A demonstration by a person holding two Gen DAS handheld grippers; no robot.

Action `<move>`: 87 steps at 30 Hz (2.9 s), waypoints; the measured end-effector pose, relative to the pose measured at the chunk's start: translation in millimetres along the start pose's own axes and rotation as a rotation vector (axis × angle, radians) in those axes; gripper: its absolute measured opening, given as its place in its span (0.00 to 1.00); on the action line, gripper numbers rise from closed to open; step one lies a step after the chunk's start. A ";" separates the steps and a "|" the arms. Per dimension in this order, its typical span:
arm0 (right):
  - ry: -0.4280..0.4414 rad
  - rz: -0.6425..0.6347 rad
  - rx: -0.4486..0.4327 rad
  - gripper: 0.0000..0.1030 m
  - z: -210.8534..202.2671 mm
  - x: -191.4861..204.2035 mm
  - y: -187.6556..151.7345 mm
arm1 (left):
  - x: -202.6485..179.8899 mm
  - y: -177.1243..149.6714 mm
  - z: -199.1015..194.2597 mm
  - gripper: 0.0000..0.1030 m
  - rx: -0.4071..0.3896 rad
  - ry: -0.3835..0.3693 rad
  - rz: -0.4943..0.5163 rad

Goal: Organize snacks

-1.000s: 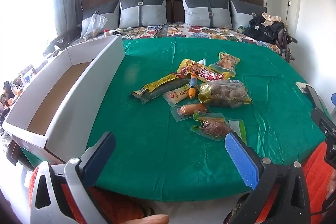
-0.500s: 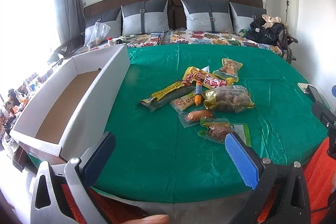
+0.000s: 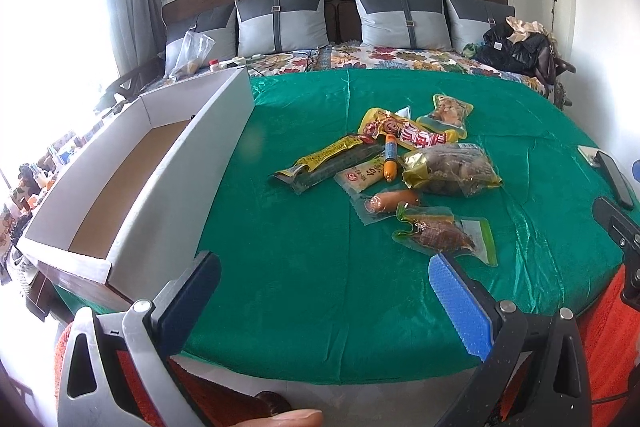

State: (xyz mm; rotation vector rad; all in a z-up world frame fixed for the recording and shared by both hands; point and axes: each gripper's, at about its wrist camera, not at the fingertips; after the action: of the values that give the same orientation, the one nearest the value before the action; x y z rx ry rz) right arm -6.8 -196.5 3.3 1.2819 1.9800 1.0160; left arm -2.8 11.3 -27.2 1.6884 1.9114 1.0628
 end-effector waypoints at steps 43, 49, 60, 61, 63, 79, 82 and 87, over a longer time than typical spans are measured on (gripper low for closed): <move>0.141 0.097 0.116 0.96 34.2 -18.0 -27.4 | -15.7 -5.2 93.5 1.00 0.222 -0.075 0.002; 0.275 0.019 0.259 0.96 67.2 1.9 -26.1 | -15.8 -13.1 123.2 1.00 0.265 -0.054 0.080; 0.469 -0.287 0.528 0.95 178.7 70.3 4.2 | 3.6 -24.7 133.9 1.00 0.248 -0.096 0.031; 0.472 -0.289 0.554 0.95 187.5 72.5 3.6 | 4.2 -25.0 133.5 1.00 0.247 -0.097 0.033; 0.504 -0.250 0.586 0.95 197.4 70.8 3.7 | 5.5 -24.9 133.5 1.00 0.246 -0.101 0.038; 0.375 -0.026 0.646 0.68 134.3 1.7 -28.2 | 9.6 -22.9 135.6 1.00 0.230 -0.108 0.043; 0.240 0.099 0.616 0.68 127.8 -48.7 -36.2 | 8.4 -23.4 135.4 1.00 0.224 -0.096 0.029; 0.078 0.284 0.520 0.70 129.2 -121.9 -42.7 | 7.2 -23.9 135.0 1.00 0.209 -0.085 0.013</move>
State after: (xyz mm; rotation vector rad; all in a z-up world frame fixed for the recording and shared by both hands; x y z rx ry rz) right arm 119.7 -282.2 -96.8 1.8661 2.2561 0.6970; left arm 75.3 57.1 -130.4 1.8273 2.0179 0.8044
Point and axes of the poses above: each gripper's, at about its wrist camera, not at the fingertips, and z roughly the way its jaws point, x to its left, y to its top, and after that the axes turned 11 degrees about y, right-handed
